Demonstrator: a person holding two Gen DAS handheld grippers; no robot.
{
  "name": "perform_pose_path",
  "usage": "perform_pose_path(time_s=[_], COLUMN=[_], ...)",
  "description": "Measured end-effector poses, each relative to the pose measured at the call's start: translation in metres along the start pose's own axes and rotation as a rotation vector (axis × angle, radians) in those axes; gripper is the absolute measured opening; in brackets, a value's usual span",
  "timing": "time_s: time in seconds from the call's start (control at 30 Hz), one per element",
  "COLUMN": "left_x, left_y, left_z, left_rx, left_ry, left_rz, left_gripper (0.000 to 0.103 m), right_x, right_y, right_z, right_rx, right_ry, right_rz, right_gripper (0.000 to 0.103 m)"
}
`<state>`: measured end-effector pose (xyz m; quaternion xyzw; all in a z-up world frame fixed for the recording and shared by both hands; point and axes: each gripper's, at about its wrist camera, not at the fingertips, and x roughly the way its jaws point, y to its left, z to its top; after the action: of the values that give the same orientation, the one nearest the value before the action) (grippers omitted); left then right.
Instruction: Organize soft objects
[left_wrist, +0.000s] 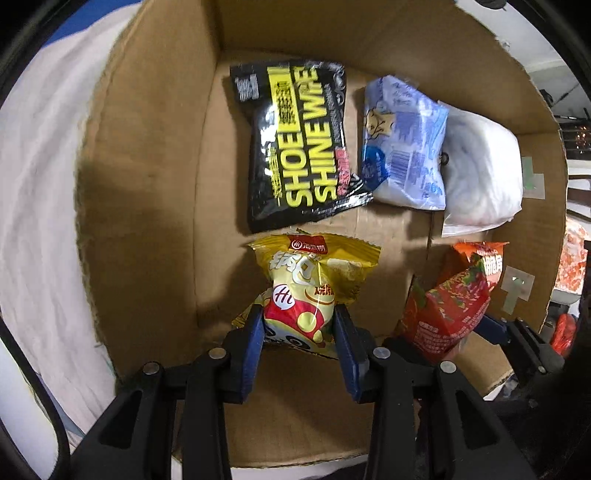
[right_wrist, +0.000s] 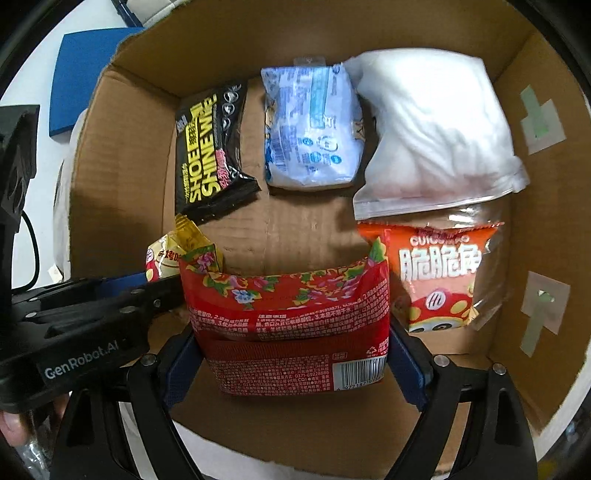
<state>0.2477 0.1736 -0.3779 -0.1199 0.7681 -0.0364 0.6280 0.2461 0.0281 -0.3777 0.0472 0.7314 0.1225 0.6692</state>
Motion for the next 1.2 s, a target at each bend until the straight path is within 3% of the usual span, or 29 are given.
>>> perform_pose_path(time_s=[0.23, 0.33, 0.43, 0.57, 0.83, 0.93, 1.0, 1.2], left_x=[-0.003, -0.015, -0.019, -0.032, -0.071, -0.087, -0.099, -0.142], left_y=[-0.007, -0.011, -0.023, -0.030, -0.035, -0.036, -0.042, -0.067], left_z=[-0.004, 0.003, 0.003, -0.004, -0.028, -0.036, -0.045, -0.087], left_rx=[0.009, 0.014, 0.012, 0.009, 0.020, 0.017, 0.021, 0.063], left_ry=[-0.008, -0.029, -0.045, -0.103, -0.255, -0.317, -0.358, -0.470], left_rz=[0.028, 0.035, 0.035, 0.060, 0.100, 0.104, 0.100, 0.111], left_gripper=[0.038, 0.045, 0.049, 0.056, 0.085, 0.090, 0.100, 0.100], right_x=[0.012, 0.010, 0.009, 0.001, -0.042, -0.062, -0.080, -0.136], right_y=[-0.007, -0.007, -0.002, -0.002, -0.023, -0.032, -0.039, -0.048], right_z=[0.000, 0.003, 0.009, 0.010, -0.002, -0.010, -0.019, -0.047], right_rx=[0.012, 0.001, -0.012, -0.028, -0.015, -0.001, 0.006, 0.022], right_ry=[0.019, 0.013, 0.003, -0.010, -0.112, -0.151, -0.185, -0.268], right_rz=[-0.004, -0.018, -0.026, -0.051, -0.161, -0.184, -0.196, -0.204], right_gripper=[0.093, 0.095, 0.103, 0.103, 0.103, 0.103, 0.103, 0.103])
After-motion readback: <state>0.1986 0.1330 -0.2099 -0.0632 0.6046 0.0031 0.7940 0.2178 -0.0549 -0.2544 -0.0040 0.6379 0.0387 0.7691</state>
